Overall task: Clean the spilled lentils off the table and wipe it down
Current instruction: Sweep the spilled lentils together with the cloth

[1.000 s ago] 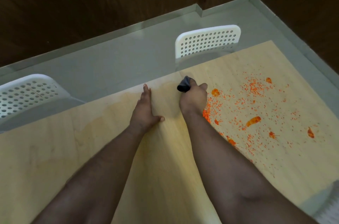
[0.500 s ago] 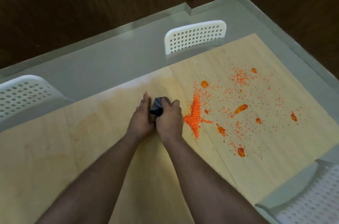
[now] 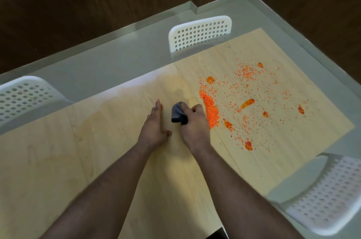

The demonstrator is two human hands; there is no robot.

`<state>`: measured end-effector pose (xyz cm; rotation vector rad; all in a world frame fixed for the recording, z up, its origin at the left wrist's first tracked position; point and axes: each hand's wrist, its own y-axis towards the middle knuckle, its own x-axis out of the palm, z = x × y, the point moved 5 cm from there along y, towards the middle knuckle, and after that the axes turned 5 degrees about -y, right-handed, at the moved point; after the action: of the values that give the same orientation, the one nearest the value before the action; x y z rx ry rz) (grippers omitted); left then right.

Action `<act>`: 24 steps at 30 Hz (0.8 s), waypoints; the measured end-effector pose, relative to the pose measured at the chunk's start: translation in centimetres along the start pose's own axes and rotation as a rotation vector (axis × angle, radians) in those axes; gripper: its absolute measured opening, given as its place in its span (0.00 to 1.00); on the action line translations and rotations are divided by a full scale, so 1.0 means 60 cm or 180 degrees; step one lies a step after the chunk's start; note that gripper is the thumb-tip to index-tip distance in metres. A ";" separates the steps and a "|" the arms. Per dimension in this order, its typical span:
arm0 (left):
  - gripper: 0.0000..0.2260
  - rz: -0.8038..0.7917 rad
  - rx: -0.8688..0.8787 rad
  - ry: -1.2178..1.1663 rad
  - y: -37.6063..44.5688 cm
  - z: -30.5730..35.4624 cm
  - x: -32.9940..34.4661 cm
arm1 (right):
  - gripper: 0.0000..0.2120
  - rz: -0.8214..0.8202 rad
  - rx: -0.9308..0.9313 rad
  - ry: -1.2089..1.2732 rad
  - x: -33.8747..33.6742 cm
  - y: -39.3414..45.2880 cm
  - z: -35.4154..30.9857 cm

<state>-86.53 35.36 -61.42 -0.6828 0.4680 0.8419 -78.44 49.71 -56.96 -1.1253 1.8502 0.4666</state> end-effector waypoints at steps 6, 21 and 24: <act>0.58 -0.0008 0.0066 0.0103 -0.018 0.001 0.013 | 0.24 -0.0435 -0.0259 -0.0223 0.017 -0.076 0.020; 0.53 -0.0024 0.0312 0.0187 -0.056 0.049 0.086 | 0.33 0.0148 0.0137 -0.0362 -0.094 -0.060 0.162; 0.58 0.0104 0.0229 0.0021 -0.065 0.047 0.076 | 0.30 -0.0039 -0.0191 -0.0272 -0.069 -0.105 0.136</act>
<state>-80.42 37.86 -60.87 -0.6131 0.5142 0.8499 -68.25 54.20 -57.02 -1.1386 1.7646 0.5580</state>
